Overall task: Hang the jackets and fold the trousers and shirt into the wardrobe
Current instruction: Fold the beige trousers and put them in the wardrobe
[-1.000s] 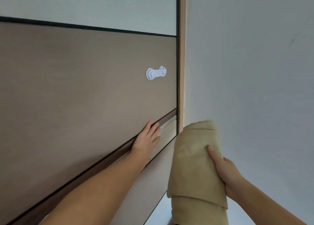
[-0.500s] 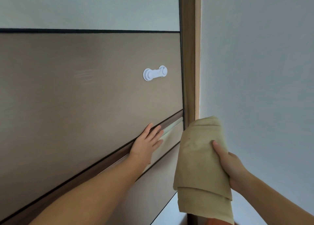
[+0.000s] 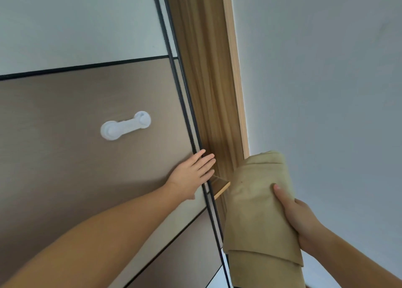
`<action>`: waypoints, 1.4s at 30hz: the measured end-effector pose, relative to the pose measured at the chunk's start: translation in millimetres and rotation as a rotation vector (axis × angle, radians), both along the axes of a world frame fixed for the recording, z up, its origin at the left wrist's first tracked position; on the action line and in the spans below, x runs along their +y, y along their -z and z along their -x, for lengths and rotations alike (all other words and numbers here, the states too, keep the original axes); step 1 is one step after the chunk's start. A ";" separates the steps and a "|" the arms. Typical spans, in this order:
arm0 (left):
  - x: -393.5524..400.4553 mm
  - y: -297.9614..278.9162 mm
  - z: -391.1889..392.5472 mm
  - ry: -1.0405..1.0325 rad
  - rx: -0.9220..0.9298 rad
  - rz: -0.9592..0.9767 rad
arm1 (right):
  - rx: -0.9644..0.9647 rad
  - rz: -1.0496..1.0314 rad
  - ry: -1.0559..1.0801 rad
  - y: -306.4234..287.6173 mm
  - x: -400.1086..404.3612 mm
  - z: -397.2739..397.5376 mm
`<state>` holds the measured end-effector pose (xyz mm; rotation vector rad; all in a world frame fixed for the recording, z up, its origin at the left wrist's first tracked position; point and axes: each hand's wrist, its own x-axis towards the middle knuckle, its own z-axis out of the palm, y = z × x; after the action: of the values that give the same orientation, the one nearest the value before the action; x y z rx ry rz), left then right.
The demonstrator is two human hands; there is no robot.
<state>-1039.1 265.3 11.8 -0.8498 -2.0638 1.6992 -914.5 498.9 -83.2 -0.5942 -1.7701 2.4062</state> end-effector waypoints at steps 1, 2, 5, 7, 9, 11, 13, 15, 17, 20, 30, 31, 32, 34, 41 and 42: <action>8.4 1.3 4.9 -0.009 0.008 0.050 | -0.002 0.003 0.005 1.5 0.7 1.3; 16.8 4.4 9.6 -0.021 0.005 0.097 | -0.006 0.005 0.012 3.3 1.2 2.8; 29.1 14.2 21.1 -0.143 -0.041 0.116 | -0.027 0.012 0.028 8.4 -0.3 8.8; 27.5 13.6 29.4 -0.164 -0.072 0.111 | -0.040 0.007 0.032 9.7 -2.2 13.2; 25.6 11.0 36.1 -0.182 -0.109 0.124 | -0.046 0.002 0.034 9.2 -3.6 17.5; 25.6 11.8 40.1 -0.203 -0.121 0.132 | -0.053 -0.003 0.035 7.1 -7.2 20.6; 27.4 13.6 41.9 -0.210 -0.125 0.128 | -0.057 -0.002 0.041 4.9 -12.0 23.1; 30.9 14.1 44.2 -0.218 -0.139 0.135 | -0.056 0.005 0.044 4.5 -16.8 25.2; 36.1 14.2 47.2 -0.215 -0.146 0.123 | -0.052 0.009 0.043 4.4 -21.0 26.1; 45.4 11.7 50.9 -0.191 -0.167 0.083 | -0.051 0.009 0.052 5.6 -25.1 25.3; 62.7 14.3 44.0 -0.102 -0.182 0.122 | -0.080 -0.022 0.133 12.3 -18.1 4.3; 62.9 14.7 43.1 -0.074 -0.177 0.125 | -0.082 -0.025 0.134 13.0 -17.5 1.8; 63.0 14.6 42.4 -0.060 -0.175 0.125 | -0.084 -0.031 0.132 13.7 -16.6 -0.9; 63.9 13.3 41.4 -0.065 -0.176 0.112 | -0.080 -0.038 0.122 14.1 -13.3 -5.1; 33.7 15.8 17.3 -0.101 -0.198 0.093 | -0.063 -0.022 0.076 7.1 -14.6 -6.9; 26.3 16.5 11.5 -0.103 -0.200 0.093 | -0.063 -0.021 0.070 5.8 -17.2 -6.3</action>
<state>-1050.5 291.6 -4.7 -0.9945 -2.2066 1.8435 -908.2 481.7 -89.0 -0.7249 -1.7645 2.3449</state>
